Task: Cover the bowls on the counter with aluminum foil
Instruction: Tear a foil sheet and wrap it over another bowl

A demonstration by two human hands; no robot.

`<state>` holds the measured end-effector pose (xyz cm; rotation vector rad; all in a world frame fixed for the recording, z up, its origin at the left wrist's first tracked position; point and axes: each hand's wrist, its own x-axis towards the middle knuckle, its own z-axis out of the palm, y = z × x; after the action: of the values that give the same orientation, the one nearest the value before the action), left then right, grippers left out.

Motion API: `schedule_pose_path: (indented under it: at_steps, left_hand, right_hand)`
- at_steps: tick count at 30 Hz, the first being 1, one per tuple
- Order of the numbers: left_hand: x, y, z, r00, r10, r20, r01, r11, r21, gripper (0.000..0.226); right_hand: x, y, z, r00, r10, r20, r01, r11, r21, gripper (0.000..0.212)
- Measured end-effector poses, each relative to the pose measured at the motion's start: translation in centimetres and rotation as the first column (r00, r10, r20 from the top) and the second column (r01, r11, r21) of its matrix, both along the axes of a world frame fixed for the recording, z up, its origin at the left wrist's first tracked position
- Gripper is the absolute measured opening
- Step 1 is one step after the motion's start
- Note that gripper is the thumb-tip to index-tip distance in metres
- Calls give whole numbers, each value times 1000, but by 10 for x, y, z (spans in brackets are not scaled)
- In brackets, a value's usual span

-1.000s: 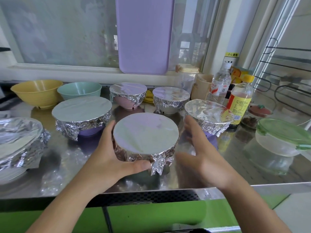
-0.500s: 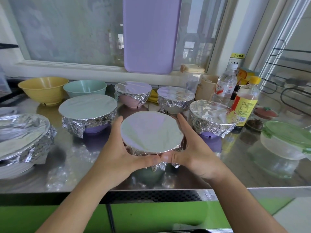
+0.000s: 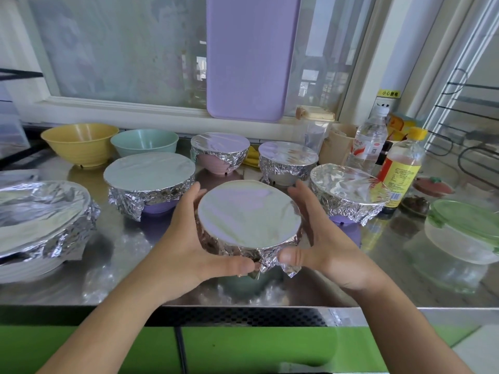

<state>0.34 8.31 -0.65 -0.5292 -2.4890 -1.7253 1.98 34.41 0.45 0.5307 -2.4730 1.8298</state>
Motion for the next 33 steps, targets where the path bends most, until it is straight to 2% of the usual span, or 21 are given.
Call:
schedule_pose_path:
  at_steps: [4,12,18,21,23,26,28,30,33]
  left_hand:
    - [-8,5,7,999,-28,-26,29,1000,2,168]
    - [-3,16,-4,994,67,-91,-64,997,40,164]
    - [-5,16,-7,991,75,-111,-72,997,31,164]
    - [-5,15,-8,992,76,-104,-73,997,37,166]
    - [-4,15,-10,995,88,-54,-84,994,68,169]
    - [-1,14,-11,997,78,20,-80,990,113,169]
    - [-3,10,-11,999,44,28,-46,993,112,161]
    - [-7,4,-11,1000,12,27,-14,996,85,148]
    - [-9,0,-10,999,-22,36,20,997,70,138]
  right_hand:
    - [-6,-11,10,999,10,-37,-12,998,-56,141]
    - [-8,-15,-9,997,-24,-75,25,1000,4,149]
    - [-9,-13,-16,996,-56,-73,57,998,22,133]
    - [-9,-11,-14,996,-39,-84,41,999,27,107]
    - [-7,-9,-13,998,-18,-66,19,1000,9,91]
    - [-3,-4,-9,998,54,-28,-55,998,-29,86]
    - [-4,3,-11,999,39,8,-38,998,-58,96]
    - [-2,5,-9,1000,14,-15,-15,998,-67,118]
    - [0,5,-9,997,21,-69,-20,1000,10,125]
